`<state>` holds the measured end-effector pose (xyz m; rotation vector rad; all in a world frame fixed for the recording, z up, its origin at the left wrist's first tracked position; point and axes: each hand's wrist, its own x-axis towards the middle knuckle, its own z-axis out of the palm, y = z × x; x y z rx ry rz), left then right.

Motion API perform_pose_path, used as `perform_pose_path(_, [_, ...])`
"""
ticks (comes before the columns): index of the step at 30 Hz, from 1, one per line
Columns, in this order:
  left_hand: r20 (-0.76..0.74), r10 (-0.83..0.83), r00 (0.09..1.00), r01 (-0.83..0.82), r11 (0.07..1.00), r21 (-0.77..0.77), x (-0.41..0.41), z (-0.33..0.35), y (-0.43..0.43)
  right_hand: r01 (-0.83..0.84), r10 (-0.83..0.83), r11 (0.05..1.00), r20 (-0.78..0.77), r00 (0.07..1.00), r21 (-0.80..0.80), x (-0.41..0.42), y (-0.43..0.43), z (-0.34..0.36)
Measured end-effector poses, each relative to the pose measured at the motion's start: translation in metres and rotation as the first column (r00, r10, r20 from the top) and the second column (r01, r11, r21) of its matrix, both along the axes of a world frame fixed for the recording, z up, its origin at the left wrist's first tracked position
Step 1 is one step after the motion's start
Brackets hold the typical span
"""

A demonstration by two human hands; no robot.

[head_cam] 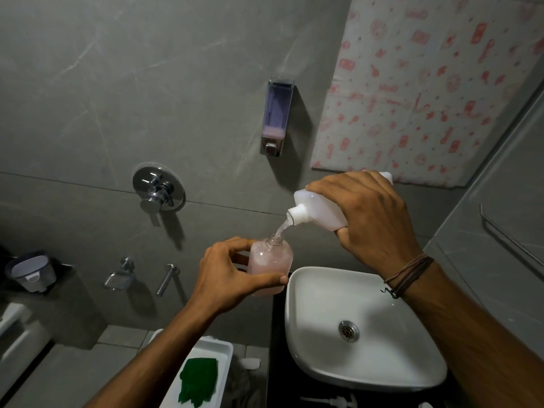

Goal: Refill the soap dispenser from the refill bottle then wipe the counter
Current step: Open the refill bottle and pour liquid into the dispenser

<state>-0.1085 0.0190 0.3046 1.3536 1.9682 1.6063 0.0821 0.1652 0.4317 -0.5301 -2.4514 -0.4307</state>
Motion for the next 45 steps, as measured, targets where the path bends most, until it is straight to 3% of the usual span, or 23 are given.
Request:
perform_pose_path(13, [0.000,-0.012,1.000,0.012,1.000,0.005,0.000,-0.008,0.001,0.012,-0.015,0.993,-0.024,1.000,-0.116,0.001,-0.006,-0.022])
perform_pose_path(18, [-0.002,-0.017,1.000,0.017,1.000,0.008,0.005,-0.023,0.000,0.015,-0.058,0.921,-0.099,0.993,-0.390,0.007,-0.014,-0.060])
perform_pose_path(21, [0.023,-0.026,0.999,0.025,0.999,0.028,0.009,-0.036,-0.003,-0.119,-0.111,0.720,-0.284,0.952,-0.683,0.016,-0.016,-0.091])
perform_pose_path(23, [0.047,-0.046,0.998,0.044,0.998,0.042,0.013,-0.047,-0.005,-0.230,-0.190,0.567,-0.397,0.898,-0.791,0.029,-0.016,-0.116])
perform_pose_path(25, [0.060,-0.069,0.996,0.066,0.996,0.060,0.018,-0.058,-0.007,-0.288,-0.301,0.475,-0.461,0.835,-0.832,0.047,-0.016,-0.145])
perform_pose_path(29, [0.069,-0.147,0.987,0.141,0.987,0.081,0.031,-0.079,-0.011,-0.285,-0.525,0.338,-0.431,0.734,-0.897,0.094,-0.022,-0.204])
perform_pose_path(32, [0.085,-0.190,0.978,0.185,0.981,0.066,0.041,-0.096,-0.012,-0.268,-0.656,0.311,-0.410,0.634,-0.912,0.130,-0.032,-0.245])
perform_pose_path(38, [0.140,-0.264,0.954,0.259,0.965,0.051,0.059,-0.122,-0.013,-0.212,-0.874,0.282,-0.342,0.347,-0.936,0.192,-0.055,-0.319])
perform_pose_path(45, [0.176,-0.298,0.938,0.299,0.954,0.018,0.070,-0.138,-0.008,-0.129,-0.976,0.209,-0.215,0.040,-0.970,0.242,-0.051,-0.374])
